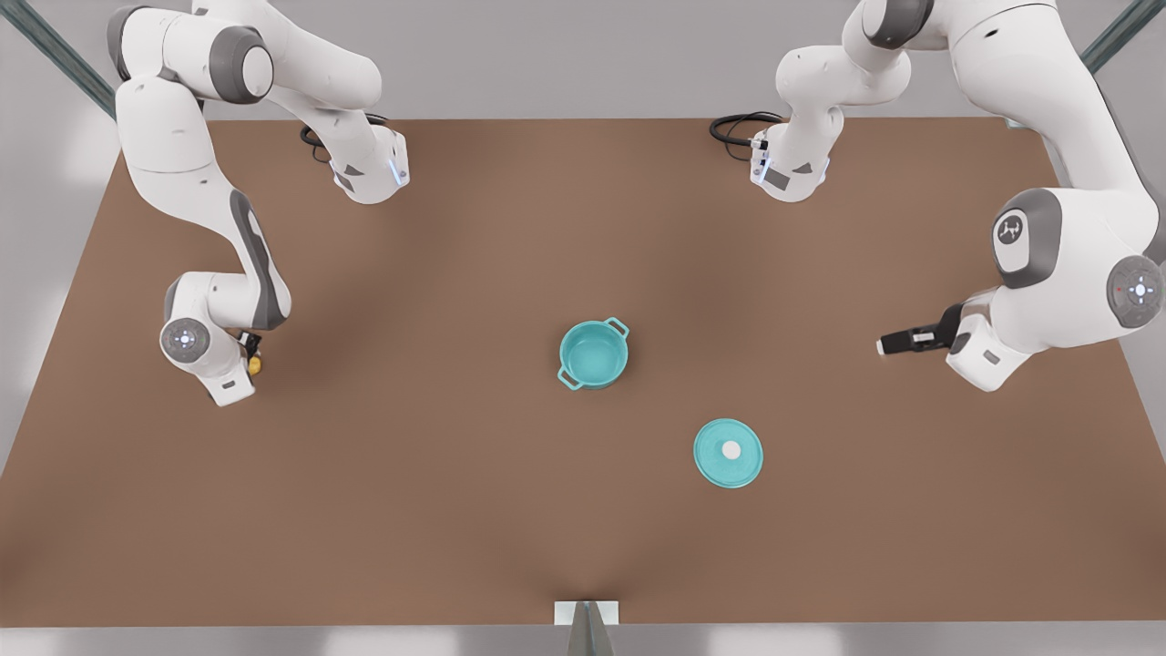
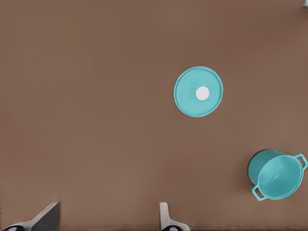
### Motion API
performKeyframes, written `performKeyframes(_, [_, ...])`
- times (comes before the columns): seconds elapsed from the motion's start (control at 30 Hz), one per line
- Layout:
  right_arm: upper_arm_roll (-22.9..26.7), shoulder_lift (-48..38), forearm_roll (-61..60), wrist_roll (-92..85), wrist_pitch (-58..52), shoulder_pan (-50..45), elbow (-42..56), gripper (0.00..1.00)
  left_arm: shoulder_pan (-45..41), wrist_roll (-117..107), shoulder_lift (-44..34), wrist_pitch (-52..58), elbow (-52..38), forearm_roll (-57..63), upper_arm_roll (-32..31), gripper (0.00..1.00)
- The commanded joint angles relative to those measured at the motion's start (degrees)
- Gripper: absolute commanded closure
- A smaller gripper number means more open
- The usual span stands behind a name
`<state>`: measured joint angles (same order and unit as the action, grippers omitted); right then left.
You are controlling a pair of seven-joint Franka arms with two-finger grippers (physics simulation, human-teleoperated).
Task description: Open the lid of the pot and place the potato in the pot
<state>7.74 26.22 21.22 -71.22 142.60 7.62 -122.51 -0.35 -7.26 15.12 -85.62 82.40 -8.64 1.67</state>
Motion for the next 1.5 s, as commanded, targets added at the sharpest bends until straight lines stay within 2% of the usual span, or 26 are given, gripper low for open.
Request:
performKeyframes(0.0, [0.0,0.1,0.0,-2.0,3.0,0.0,-0.4,0.0,0.0,10.2,-0.1,2.1,0.0,-0.1,0.0,0.0])
performKeyframes(0.5, [0.1,1.6,-0.1,-3.0,7.5,1.3,-3.5,0.0,-0.1,10.1,-0.1,2.1,0.0,-0.1,-0.2,0.0])
performKeyframes(1.07, [0.0,0.7,0.0,-7.8,7.3,4.7,-3.7,0.0,-0.2,9.8,0.0,2.1,0.0,-0.1,-0.3,0.0])
performKeyframes(1.17, [0.0,0.6,0.0,-8.6,7.3,4.7,-4.2,0.1,-0.2,9.7,0.0,2.1,0.0,-0.1,-0.3,0.0])
performKeyframes(1.47, [-0.4,0.2,-0.3,-9.4,7.1,4.7,-5.0,0.19,-0.2,9.7,0.0,2.1,0.0,0.0,-0.3,0.0])
